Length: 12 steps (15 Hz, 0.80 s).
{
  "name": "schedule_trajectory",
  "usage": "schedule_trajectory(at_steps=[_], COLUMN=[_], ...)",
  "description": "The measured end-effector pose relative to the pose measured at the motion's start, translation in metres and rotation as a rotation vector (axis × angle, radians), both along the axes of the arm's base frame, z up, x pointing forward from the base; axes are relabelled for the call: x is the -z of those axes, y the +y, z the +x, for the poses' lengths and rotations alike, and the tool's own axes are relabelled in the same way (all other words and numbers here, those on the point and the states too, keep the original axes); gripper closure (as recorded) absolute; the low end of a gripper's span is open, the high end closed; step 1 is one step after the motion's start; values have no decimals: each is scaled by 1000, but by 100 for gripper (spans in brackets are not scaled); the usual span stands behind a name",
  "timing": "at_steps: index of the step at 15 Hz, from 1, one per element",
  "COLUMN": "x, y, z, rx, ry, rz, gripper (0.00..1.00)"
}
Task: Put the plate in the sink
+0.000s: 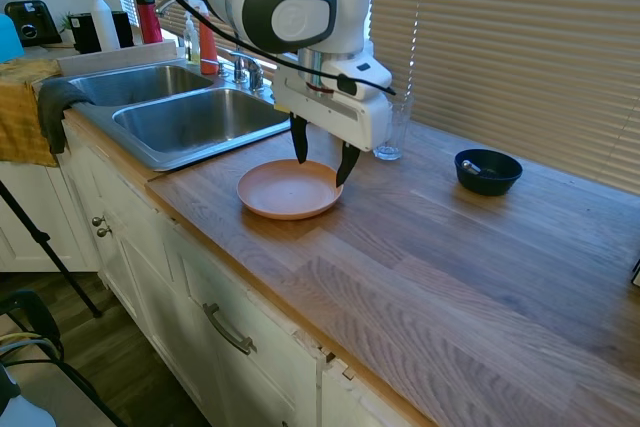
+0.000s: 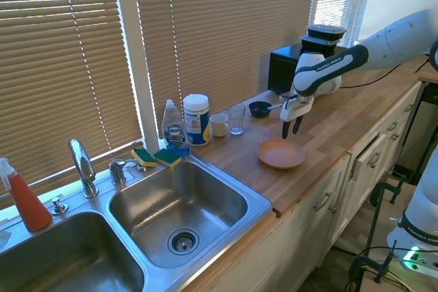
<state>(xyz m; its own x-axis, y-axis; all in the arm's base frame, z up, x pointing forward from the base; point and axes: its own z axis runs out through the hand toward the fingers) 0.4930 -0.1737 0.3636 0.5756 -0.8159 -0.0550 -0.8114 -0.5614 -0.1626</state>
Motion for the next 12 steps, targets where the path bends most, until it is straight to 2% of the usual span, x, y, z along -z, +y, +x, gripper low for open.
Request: schedule_trajectory(at_steps=[3, 7, 12], x=[22, 26, 33], y=[-11, -7, 0], z=[5, 3, 6], rx=[-29, -101, -137], ry=[26, 59, 86], rz=[29, 81, 99], gripper=[0, 0, 0])
